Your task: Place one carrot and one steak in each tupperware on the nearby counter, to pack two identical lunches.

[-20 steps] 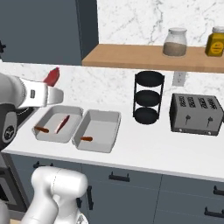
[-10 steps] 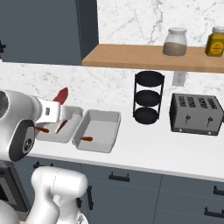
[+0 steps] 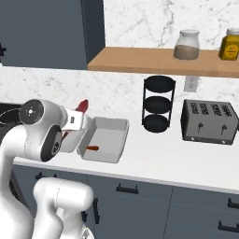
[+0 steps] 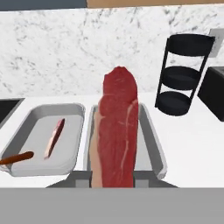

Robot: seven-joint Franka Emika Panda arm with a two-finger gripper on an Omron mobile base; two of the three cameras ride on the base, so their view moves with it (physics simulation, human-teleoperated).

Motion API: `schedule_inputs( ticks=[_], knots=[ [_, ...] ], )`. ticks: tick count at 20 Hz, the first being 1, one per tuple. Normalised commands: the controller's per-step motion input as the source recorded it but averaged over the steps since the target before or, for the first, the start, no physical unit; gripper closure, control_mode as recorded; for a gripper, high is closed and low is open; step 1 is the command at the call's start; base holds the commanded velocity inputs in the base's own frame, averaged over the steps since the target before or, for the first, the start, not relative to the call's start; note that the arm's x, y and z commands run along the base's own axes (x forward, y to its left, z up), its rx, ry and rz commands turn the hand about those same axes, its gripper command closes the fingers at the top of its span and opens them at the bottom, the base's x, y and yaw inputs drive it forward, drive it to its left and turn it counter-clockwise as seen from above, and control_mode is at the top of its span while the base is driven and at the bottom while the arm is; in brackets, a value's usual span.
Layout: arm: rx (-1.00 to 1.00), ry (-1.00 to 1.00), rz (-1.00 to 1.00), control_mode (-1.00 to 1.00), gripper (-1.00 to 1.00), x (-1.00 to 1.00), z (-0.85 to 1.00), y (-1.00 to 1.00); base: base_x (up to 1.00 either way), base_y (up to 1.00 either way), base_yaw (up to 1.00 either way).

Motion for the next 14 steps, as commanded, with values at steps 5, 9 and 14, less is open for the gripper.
schedule_inputs(
  ticks=[5, 9, 14],
  knots=[
    [0.0, 0.0, 0.0, -1.0, 1.0, 1.0, -0.72, -0.1, 0.0, 0.0, 0.0],
    [0.05, 0.04, 0.03, -1.0, 1.0, 0.77, -0.6, 0.09, 0.0, 0.0, 0.0],
    [0.01, 0.06, 0.01, -1.0, 1.0, 0.88, -0.69, -0.16, 0.0, 0.0, 0.0]
  ],
)
